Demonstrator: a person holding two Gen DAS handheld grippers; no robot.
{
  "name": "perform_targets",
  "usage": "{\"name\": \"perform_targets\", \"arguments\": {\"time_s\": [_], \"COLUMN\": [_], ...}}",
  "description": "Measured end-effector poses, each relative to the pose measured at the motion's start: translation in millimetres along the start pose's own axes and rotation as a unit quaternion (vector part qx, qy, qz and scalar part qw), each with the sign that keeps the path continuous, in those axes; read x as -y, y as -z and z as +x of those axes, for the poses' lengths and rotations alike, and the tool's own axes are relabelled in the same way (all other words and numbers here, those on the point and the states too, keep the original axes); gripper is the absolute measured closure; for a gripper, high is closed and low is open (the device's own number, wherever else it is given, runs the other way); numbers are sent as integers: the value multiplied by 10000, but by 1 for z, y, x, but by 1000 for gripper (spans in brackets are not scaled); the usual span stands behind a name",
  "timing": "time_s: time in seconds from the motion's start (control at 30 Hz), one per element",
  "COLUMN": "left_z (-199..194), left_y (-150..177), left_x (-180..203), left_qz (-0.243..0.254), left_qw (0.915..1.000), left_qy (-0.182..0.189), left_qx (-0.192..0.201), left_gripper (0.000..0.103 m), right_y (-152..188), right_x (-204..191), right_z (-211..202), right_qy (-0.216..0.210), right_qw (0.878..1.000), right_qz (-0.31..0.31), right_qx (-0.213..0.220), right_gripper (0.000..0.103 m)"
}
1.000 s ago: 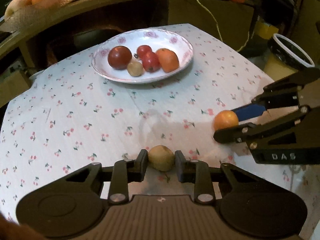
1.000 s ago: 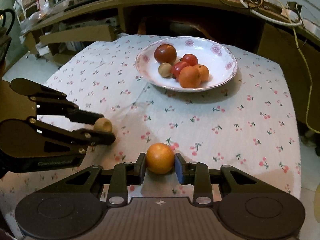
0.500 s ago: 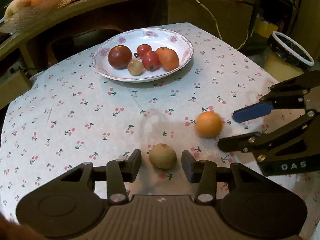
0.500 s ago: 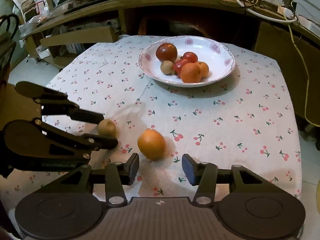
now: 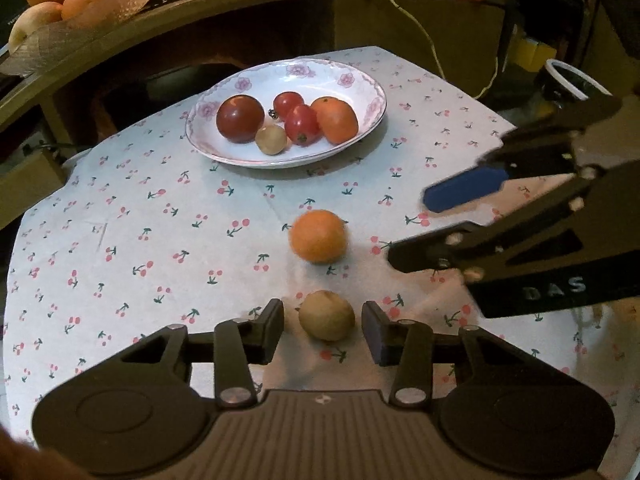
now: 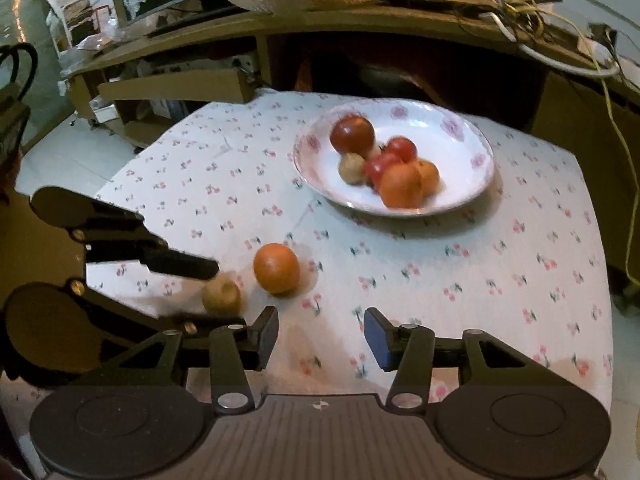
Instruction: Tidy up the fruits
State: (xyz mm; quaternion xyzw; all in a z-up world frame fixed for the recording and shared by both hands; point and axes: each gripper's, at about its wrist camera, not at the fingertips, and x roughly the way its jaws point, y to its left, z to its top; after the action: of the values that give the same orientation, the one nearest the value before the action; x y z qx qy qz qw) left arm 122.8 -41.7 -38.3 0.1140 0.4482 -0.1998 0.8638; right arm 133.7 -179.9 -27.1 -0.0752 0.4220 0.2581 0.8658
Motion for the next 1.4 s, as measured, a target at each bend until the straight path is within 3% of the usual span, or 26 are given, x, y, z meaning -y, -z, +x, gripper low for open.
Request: {"name": "perform_targets", "arguments": {"time_s": [0.17, 0.4, 0.7, 0.97, 1.1, 1.23, 1.4], "left_z": [-1, -13, -11, -6, -5, -7, -10], "left_y": [1, -3, 1, 7, 8, 8, 1], "left_x": [-5, -15, -23, -28, -28, -26, -28], "left_qz": [-119, -232, -226, -240, -206, -123, -137], "left_qw": [9999, 9994, 9995, 9996, 9997, 9999, 9997], "left_qy": [88, 93, 62, 19, 25, 33, -21], "left_qx": [20, 246, 219, 142, 105, 99, 218], "left_gripper": [68, 68, 68, 68, 68, 68, 68], "right_y": [-10, -24, -33, -39, -42, -40, -41], "right_x": [-4, -3, 12, 0, -6, -17, -11], "right_z": [8, 21, 43, 54, 56, 52, 39], "right_qy": [-45, -121, -151, -79, -144, 3, 26], "right_qw": [10000, 9996, 9937, 9961, 9974, 9994, 9991], "right_qz": [-11, 258, 1107, 871, 713, 342, 411], "right_qx": [12, 80, 70, 93, 10, -58, 11], "right_gripper": [53, 53, 52, 54, 71, 71, 71]}}
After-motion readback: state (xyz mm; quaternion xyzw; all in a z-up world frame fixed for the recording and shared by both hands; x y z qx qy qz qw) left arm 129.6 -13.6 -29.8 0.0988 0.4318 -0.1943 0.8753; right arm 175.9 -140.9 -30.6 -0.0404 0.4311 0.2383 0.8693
